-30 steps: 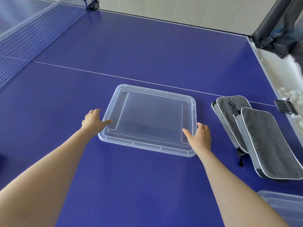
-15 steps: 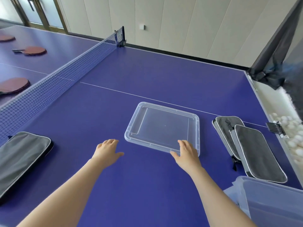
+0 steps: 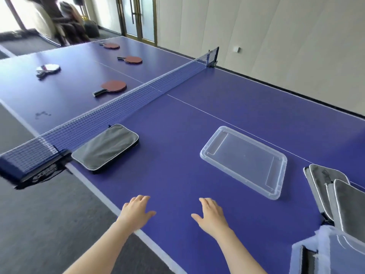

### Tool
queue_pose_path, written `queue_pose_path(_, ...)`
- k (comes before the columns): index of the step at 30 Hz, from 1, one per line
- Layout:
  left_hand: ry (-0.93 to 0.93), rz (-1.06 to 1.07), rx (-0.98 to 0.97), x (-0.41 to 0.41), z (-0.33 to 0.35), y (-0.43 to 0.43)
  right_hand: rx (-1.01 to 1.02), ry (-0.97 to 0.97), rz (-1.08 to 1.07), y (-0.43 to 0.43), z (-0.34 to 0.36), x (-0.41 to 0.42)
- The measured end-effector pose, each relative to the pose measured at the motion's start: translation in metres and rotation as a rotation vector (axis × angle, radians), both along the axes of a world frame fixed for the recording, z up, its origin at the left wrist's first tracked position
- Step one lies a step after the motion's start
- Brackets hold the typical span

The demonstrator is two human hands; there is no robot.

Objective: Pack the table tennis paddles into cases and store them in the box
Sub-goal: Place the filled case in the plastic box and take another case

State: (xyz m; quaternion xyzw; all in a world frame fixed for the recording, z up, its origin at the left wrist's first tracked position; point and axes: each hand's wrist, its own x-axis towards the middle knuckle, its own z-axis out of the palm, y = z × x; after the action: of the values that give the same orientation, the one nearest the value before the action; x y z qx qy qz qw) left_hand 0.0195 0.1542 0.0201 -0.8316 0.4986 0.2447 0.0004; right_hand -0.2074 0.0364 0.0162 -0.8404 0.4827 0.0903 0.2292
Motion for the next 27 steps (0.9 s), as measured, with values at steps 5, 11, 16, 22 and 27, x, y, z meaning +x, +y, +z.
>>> queue_pose_path(5, 0.009, 0.195, 0.031, 0.037, -0.005, 0.069, -0.010, 0.002, 0.163, 0.023, -0.002, 0.051)
queue_pose_path(11, 0.031, 0.375, 0.001, 0.106, -0.005, 0.115, -0.031, 0.020, 0.266, 0.035, 0.002, 0.132)
queue_pose_path(16, 0.092, 0.464, -0.088, 0.196, -0.005, 0.130, -0.008, -0.003, 0.201, 0.044, 0.002, 0.220)
queue_pose_path(22, 0.166, 0.456, -0.179, 0.297, 0.000, 0.121, 0.077, -0.064, 0.004, 0.058, 0.004, 0.309)
queue_pose_path(27, 0.256, 0.388, -0.236, 0.342, 0.004, 0.088, 0.132, -0.135, -0.164, 0.053, 0.009, 0.351)
